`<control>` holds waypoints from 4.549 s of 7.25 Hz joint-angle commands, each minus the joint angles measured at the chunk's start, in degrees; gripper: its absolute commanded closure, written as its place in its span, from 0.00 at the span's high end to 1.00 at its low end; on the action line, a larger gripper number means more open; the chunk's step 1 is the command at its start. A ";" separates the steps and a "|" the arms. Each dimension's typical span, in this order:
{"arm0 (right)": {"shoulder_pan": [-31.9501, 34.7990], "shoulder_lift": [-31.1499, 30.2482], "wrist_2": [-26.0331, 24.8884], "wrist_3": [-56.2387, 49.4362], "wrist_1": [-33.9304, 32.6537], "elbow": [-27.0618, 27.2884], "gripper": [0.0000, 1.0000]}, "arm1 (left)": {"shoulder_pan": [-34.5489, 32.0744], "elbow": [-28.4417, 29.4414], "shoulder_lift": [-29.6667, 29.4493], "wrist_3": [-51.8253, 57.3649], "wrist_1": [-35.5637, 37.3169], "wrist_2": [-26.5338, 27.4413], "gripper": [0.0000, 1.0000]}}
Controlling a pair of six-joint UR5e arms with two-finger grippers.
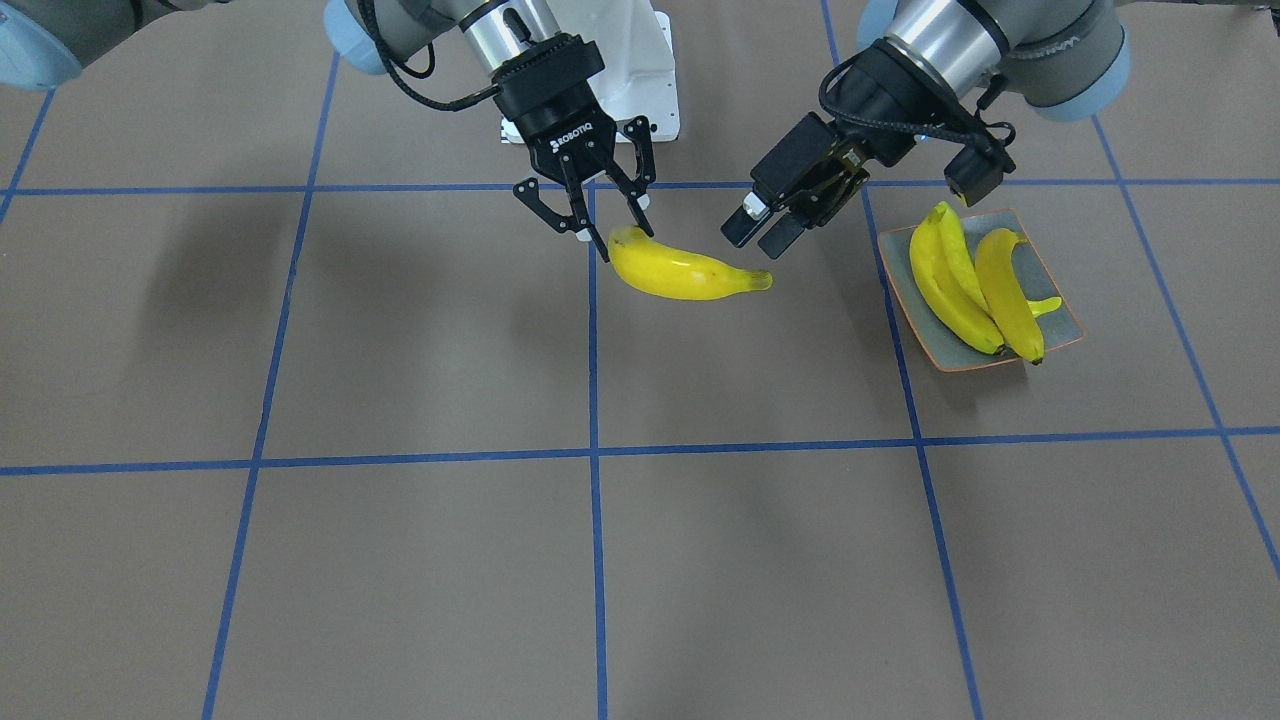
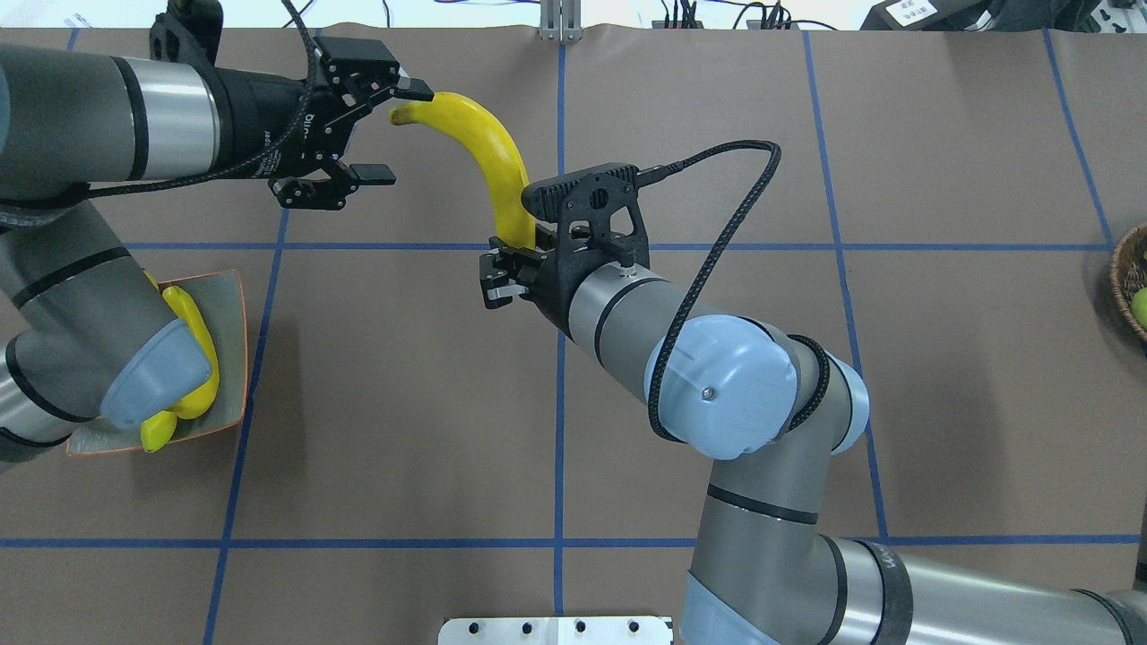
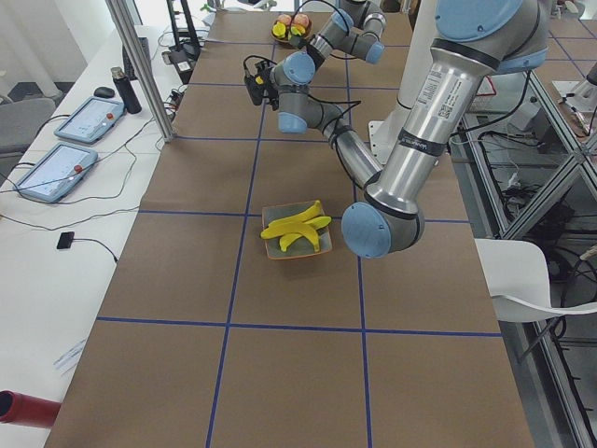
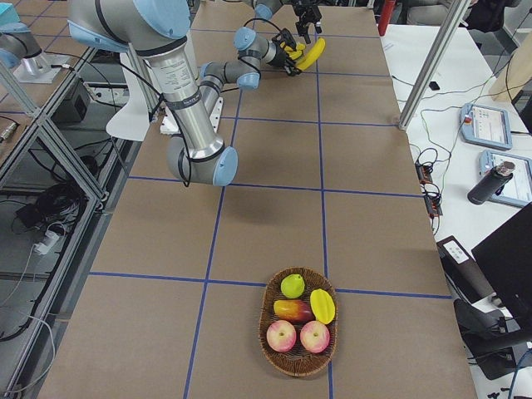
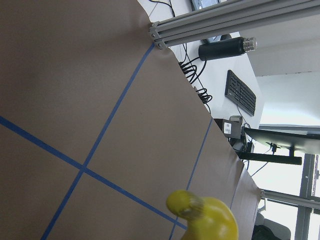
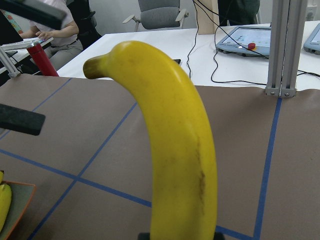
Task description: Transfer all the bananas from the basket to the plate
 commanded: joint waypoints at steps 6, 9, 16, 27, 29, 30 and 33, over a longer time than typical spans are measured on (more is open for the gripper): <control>-3.05 2.03 -6.02 0.02 -2.68 -0.33 0.00 | 1.30 0.41 -1.30 -1.11 -0.08 0.94 1.00; -3.49 2.21 -6.37 0.02 -2.77 -0.33 0.00 | 1.30 0.50 -1.56 -1.02 -0.08 1.03 0.99; -4.28 2.82 -7.34 -0.50 -2.68 -0.07 0.00 | 3.06 0.41 -1.47 -0.15 -0.69 4.64 0.00; 14.57 -2.70 23.09 -0.32 -6.72 2.66 1.00 | 3.06 -0.20 0.71 1.34 -1.66 4.72 0.00; 27.48 -7.09 40.99 -5.04 -7.77 0.91 1.00 | 2.71 -1.77 4.48 4.84 -1.57 4.02 0.00; 31.10 -9.02 44.04 -12.03 -9.96 0.73 1.00 | 2.71 -4.22 8.51 7.57 -1.57 2.28 0.00; 40.95 -14.73 52.82 -29.00 -15.50 0.29 1.00 | -0.17 -8.99 19.24 17.31 -1.48 -7.81 0.00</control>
